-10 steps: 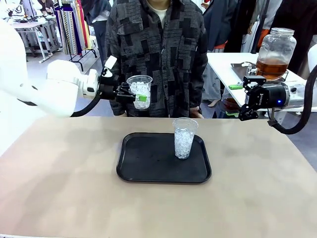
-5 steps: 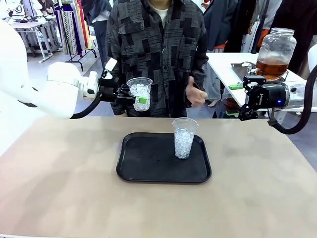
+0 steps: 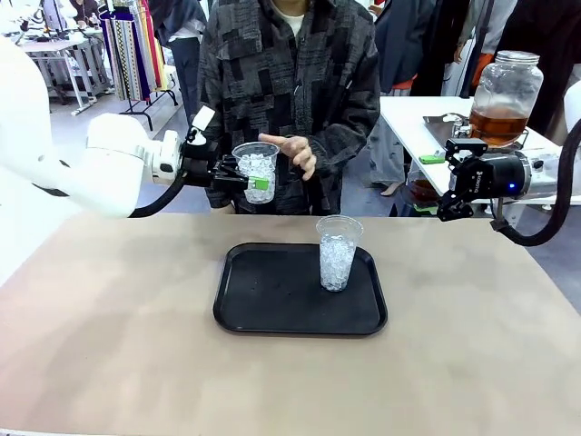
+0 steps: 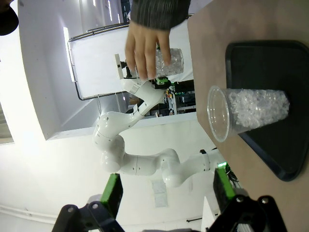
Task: Pour the drink into the iced cup.
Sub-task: Open the gripper to release the iced cup you were holding.
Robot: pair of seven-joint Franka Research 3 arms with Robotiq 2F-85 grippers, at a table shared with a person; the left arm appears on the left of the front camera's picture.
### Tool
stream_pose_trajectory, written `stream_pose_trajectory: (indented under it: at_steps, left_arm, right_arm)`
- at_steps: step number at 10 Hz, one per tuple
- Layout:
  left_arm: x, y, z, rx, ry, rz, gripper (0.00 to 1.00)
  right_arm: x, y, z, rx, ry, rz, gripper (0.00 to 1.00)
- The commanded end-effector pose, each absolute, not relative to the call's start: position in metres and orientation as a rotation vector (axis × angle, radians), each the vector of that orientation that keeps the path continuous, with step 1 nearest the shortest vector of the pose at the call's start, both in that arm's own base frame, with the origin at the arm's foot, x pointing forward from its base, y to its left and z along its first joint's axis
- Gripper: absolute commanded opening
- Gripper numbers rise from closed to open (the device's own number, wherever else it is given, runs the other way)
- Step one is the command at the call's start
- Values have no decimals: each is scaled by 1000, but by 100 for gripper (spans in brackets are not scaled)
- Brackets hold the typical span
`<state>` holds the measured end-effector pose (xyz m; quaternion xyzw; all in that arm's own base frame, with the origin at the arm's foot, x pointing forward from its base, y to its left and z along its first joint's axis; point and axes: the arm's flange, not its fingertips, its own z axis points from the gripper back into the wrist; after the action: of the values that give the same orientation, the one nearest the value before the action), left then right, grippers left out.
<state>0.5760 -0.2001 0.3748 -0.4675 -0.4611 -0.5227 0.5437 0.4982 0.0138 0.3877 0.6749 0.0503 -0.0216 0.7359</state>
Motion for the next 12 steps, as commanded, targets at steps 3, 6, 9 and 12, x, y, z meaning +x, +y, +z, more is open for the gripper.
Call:
stream_pose_trajectory:
  at_steps: [3,6,9,12]
  left_arm:
    - [574,-202,378,-1107,-1107,-1250,76]
    - [574,-202,378,-1107,-1107,-1250,76]
    - [574,-202,378,-1107,-1107,-1250,76]
    - [574,-202,378,-1107,-1107,-1250,76]
  right_arm:
    - [499,14,389,1485,103,-43,100]
    - [499,14,389,1485,103,-43,100]
    - [499,14,389,1485,103,-43,100]
    - [499,14,389,1485,103,-43,100]
